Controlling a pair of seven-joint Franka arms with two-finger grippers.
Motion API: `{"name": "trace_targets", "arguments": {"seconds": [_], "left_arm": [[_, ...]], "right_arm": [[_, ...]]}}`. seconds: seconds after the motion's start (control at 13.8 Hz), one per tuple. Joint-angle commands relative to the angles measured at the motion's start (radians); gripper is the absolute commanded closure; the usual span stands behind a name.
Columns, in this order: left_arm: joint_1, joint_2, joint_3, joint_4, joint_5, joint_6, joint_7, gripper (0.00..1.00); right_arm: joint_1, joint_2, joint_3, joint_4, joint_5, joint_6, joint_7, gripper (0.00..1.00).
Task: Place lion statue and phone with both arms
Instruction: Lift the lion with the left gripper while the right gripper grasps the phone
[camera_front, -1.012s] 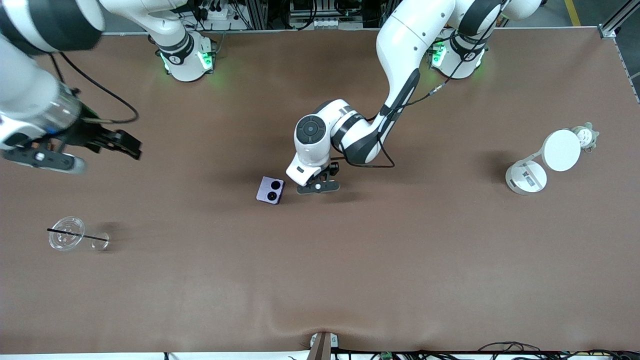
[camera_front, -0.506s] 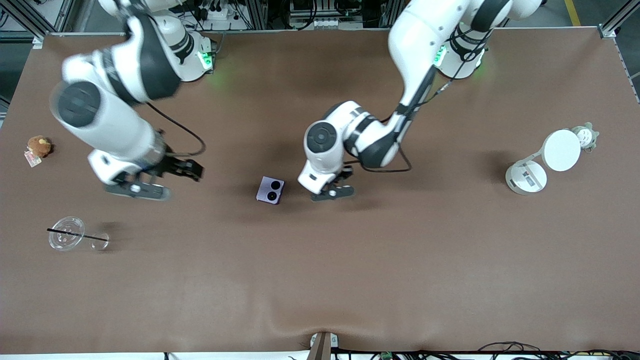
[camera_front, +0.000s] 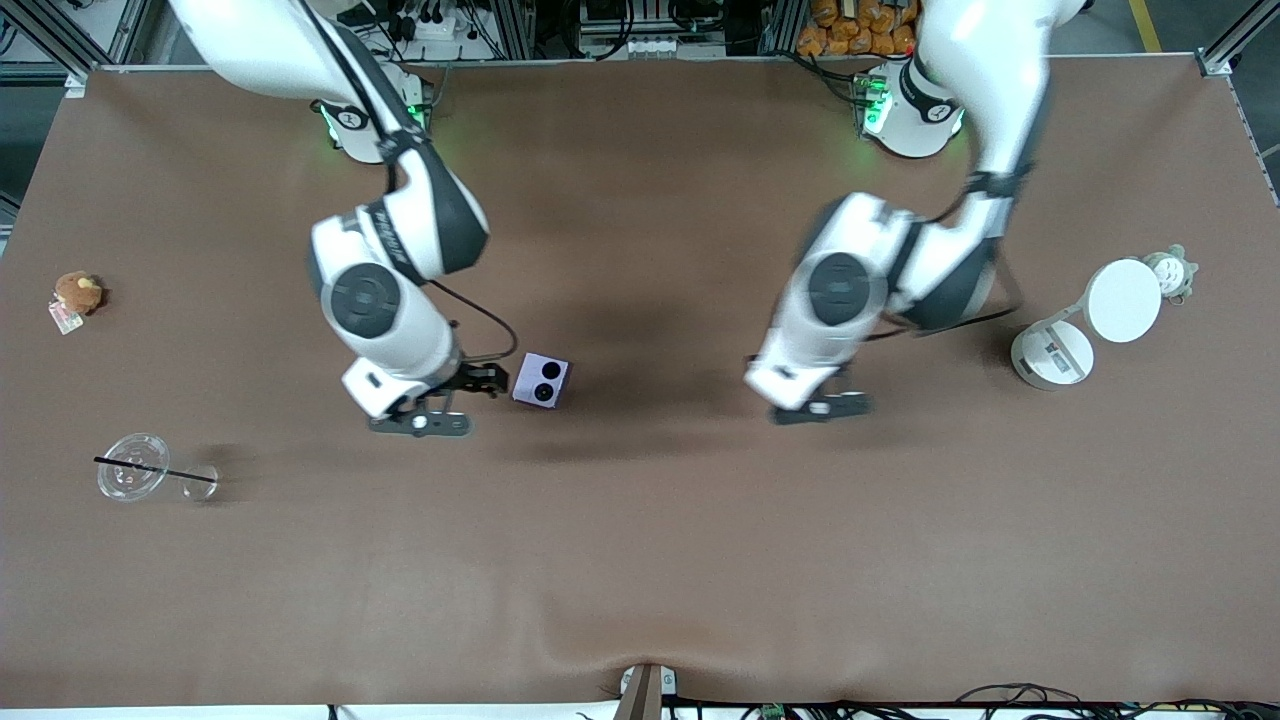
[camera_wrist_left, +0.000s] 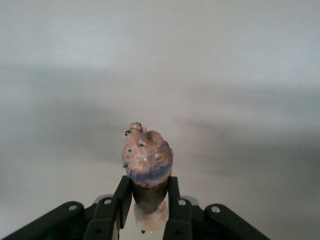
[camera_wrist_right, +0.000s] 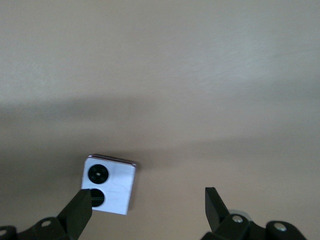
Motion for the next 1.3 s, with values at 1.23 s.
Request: {"name": "trace_targets", "arguments": {"seconds": [1.23], "left_arm": [[0.536, -0.1, -0.02, -0.489, 0.235, 0.437, 0.544, 1.0]], "right_arm": [[0.132, 0.246, -0.008, 0.013, 0.01, 0.159, 0.196, 0.0]]}}
